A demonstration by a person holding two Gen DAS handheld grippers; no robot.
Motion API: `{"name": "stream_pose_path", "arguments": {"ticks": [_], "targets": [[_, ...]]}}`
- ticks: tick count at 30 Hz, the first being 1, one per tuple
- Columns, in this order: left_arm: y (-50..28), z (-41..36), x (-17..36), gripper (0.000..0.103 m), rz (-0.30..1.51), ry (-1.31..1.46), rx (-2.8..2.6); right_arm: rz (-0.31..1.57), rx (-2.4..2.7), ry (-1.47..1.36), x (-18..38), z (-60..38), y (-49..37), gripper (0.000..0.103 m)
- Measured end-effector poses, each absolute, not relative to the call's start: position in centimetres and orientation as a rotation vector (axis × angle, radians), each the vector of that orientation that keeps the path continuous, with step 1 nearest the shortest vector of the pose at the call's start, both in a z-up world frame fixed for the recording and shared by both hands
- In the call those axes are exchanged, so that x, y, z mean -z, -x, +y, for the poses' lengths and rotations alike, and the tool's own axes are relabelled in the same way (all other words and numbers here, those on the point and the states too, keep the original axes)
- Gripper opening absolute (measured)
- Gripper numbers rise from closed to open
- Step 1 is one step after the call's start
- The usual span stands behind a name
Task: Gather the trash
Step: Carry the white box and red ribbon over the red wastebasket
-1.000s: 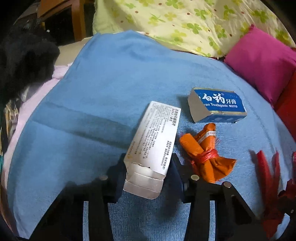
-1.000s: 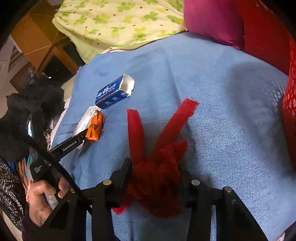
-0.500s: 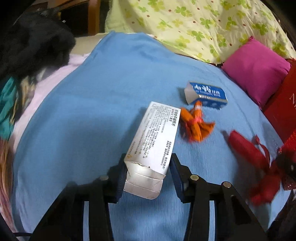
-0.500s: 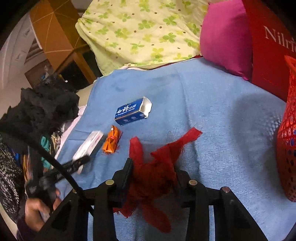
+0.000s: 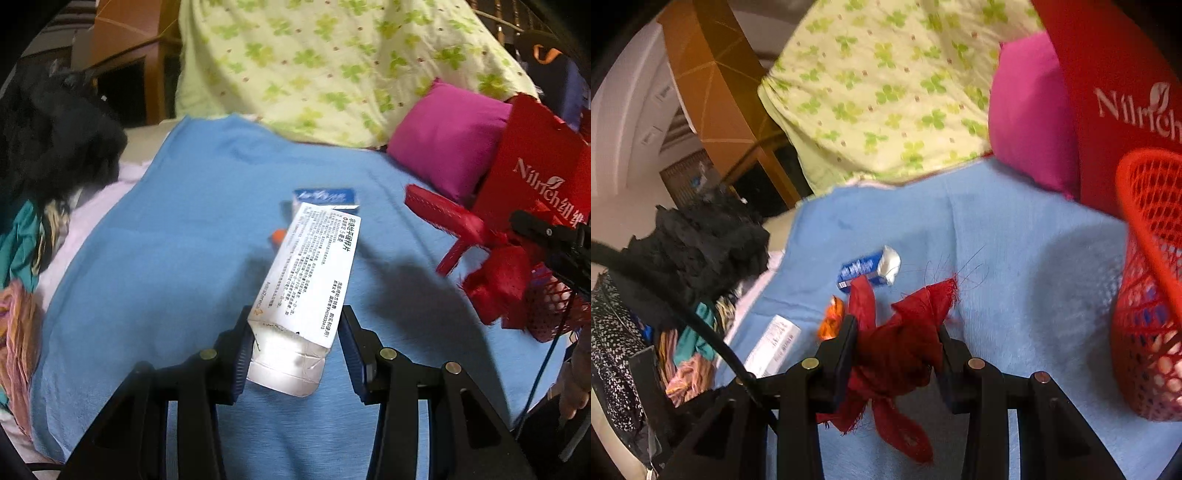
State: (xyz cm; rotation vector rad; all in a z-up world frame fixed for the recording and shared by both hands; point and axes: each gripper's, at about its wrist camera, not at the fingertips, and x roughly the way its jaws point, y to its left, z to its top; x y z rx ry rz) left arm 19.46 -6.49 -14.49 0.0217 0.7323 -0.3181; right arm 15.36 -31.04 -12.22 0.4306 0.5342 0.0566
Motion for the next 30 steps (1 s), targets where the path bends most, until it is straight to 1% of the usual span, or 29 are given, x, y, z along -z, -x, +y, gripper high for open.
{"name": "stream_pose_path", "arguments": {"ticks": [3,14,30], "targets": [[-18.7,-7.5,12.7,0.047,0.695,-0.035,0.329,0.473,-0.051,-0.435,11.0,-31.7,-14.2,0.041],[-15.7,-12.2,8.3,0.047,0.602,-0.116,0.356,0.347,-0.003,-0.464,8.4,-34.9,-10.5,0.041],[-12.3,-19.7,5.4,0.047,0.539,-0.191,0.447,0.217,0.103,-0.557,7.4,-42.4,-5.0,0.041]]}}
